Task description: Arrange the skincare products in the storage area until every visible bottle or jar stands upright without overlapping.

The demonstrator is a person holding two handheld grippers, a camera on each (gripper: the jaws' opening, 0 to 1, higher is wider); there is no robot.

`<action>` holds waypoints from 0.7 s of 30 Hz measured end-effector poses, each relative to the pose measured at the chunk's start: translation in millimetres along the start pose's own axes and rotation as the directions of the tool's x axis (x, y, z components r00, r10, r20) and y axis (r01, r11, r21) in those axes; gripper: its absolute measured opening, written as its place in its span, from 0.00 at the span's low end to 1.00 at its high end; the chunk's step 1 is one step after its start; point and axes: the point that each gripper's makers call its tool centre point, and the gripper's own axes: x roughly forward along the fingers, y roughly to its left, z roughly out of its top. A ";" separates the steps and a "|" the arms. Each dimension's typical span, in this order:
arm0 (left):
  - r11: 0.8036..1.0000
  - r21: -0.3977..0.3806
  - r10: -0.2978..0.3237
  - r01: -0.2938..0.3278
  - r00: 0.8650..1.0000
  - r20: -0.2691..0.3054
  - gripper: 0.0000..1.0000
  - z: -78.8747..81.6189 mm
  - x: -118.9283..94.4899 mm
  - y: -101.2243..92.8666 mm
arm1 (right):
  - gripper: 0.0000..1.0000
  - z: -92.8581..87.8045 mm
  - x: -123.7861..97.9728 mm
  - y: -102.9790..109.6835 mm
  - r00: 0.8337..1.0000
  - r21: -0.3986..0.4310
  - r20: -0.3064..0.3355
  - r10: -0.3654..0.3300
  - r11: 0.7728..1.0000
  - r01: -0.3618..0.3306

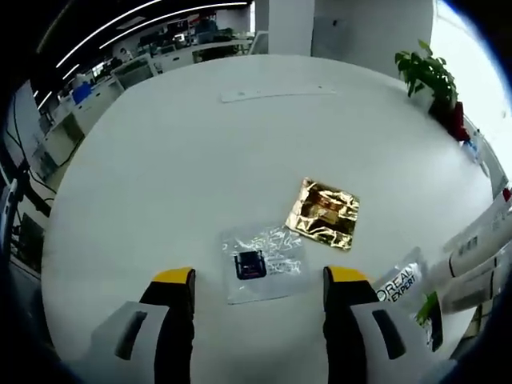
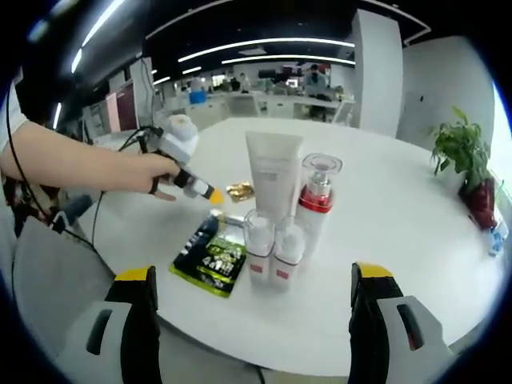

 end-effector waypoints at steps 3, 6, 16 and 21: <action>1.000 -0.003 0.002 -0.002 1.000 0.003 0.54 0.4 -0.7 1.7 | 0.99 0.5 -0.3 -0.3 1.000 0.004 0.003 -0.001 1.000 0.001; 1.000 0.005 -0.002 0.002 1.000 0.005 0.46 0.5 -2.1 2.0 | 0.99 -0.2 0.6 -0.6 1.000 0.001 0.003 -0.001 1.000 0.001; 1.000 0.005 -0.012 0.012 0.999 0.035 0.36 4.0 -4.8 4.3 | 0.99 -0.7 1.6 -2.0 1.000 -0.009 0.002 -0.005 1.000 0.005; 1.000 -0.009 -0.006 0.007 0.999 0.052 0.36 6.4 -12.4 6.9 | 0.99 -1.0 2.7 -1.7 1.000 -0.017 0.003 -0.003 1.000 0.003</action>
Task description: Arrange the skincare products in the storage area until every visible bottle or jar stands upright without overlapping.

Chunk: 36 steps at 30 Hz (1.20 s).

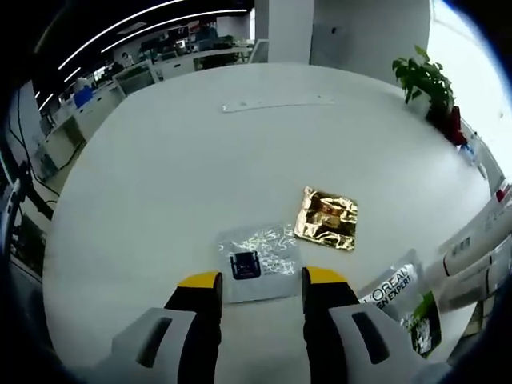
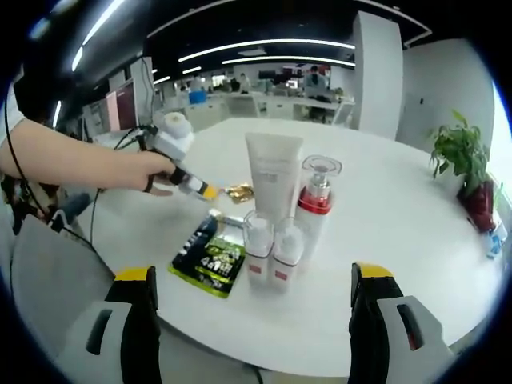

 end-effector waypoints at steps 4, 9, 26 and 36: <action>1.000 -0.009 0.005 -0.005 1.000 0.005 0.36 -1.1 -4.6 2.5 | 0.99 0.4 0.1 0.6 1.000 -0.006 0.004 0.001 1.000 -0.001; 1.000 -0.023 0.012 -0.012 1.000 -0.001 0.36 -6.0 -8.6 5.2 | 0.99 1.0 0.2 0.5 1.000 -0.012 0.011 0.003 1.000 -0.002; 0.998 -0.053 0.023 -0.024 1.000 -0.018 0.36 -25.3 -37.3 1.9 | 0.99 5.8 -0.7 5.0 0.999 -0.044 0.033 0.020 0.999 -0.019; 0.996 -0.079 0.027 -0.030 0.999 -0.035 0.36 -44.8 -56.4 -2.9 | 0.99 7.7 -0.7 9.1 0.999 -0.077 0.040 0.033 0.997 -0.030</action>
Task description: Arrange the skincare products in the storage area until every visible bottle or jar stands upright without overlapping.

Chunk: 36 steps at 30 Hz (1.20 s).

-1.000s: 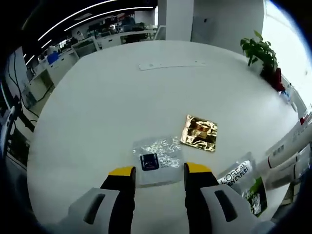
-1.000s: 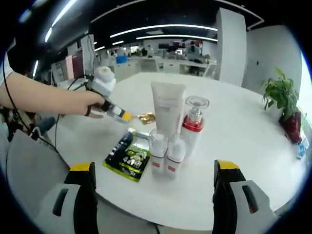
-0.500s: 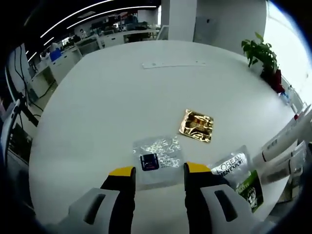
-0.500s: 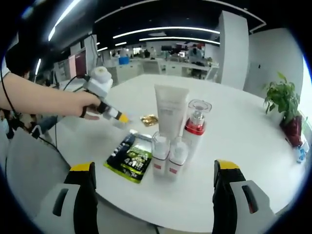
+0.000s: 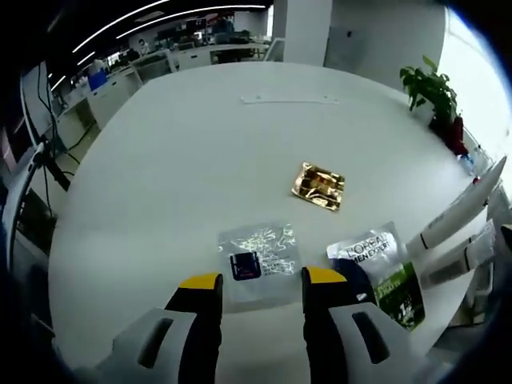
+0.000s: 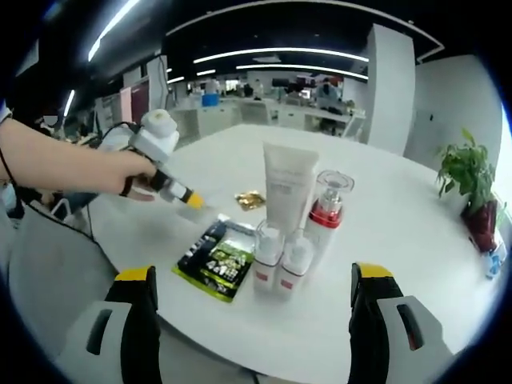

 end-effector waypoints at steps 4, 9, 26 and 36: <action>0.999 -0.034 -0.006 0.006 1.000 -0.003 0.36 -10.6 -9.1 -4.3 | 0.99 1.4 -0.3 1.7 1.000 -0.006 0.007 0.006 1.000 -0.006; 0.999 -0.033 -0.006 0.006 1.000 -0.005 0.36 -23.0 -17.9 -8.7 | 0.99 3.5 -1.3 3.5 1.000 -0.015 0.013 0.013 1.000 -0.012; 0.999 -0.041 -0.001 -0.001 0.999 -0.041 0.36 -61.3 -33.2 -21.7 | 0.98 5.5 -1.5 5.5 0.999 -0.038 0.025 0.023 0.999 -0.022; 0.999 -0.036 0.011 -0.013 0.998 -0.054 0.36 -77.7 -35.6 -28.4 | 0.98 5.6 -1.3 7.6 0.999 -0.053 0.023 0.032 0.998 -0.030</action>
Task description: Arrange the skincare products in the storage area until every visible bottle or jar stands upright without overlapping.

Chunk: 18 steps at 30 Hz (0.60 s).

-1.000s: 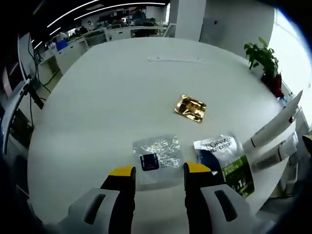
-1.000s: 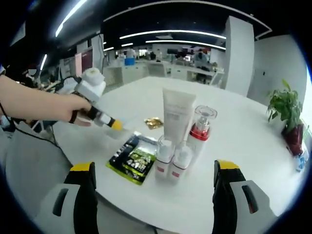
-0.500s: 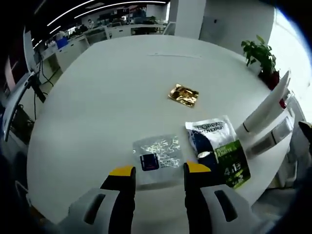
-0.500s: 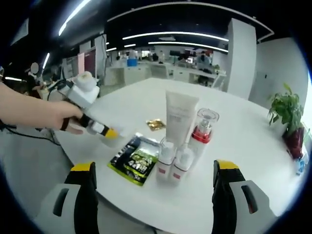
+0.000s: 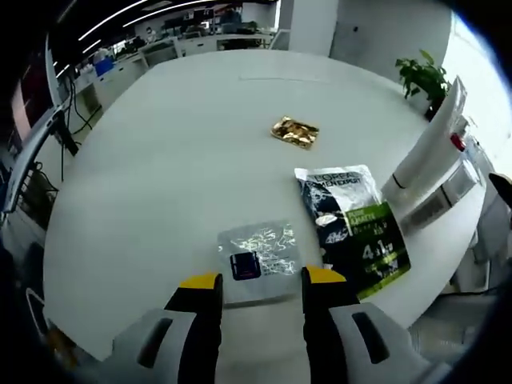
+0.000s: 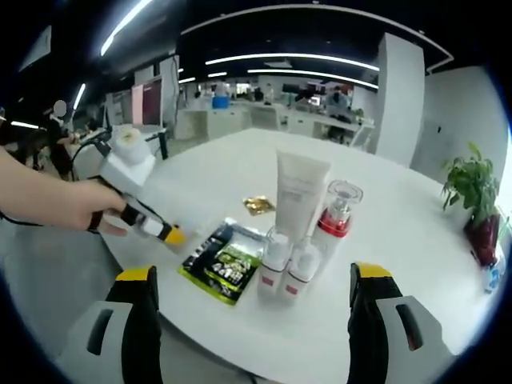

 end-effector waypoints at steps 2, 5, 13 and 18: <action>1.000 0.002 -0.003 0.003 1.000 0.003 0.36 -2.1 0.2 -1.4 | 0.98 0.2 0.0 0.4 1.000 -0.001 0.001 0.002 1.000 -0.002; 1.000 0.001 0.001 -0.001 1.000 0.002 0.36 -6.8 -0.3 -1.9 | 0.98 0.7 -0.5 1.1 1.000 -0.005 0.002 0.004 1.000 -0.004; 1.000 -0.009 -0.002 0.002 1.000 -0.011 0.36 -16.3 -0.9 -6.7 | 0.98 1.4 -0.3 1.1 1.000 -0.005 0.006 0.003 1.000 -0.003; 1.000 -0.013 0.000 0.000 1.000 -0.013 0.36 -19.4 -3.4 -8.4 | 0.98 1.5 -0.4 1.7 1.000 -0.006 0.007 0.006 1.000 -0.006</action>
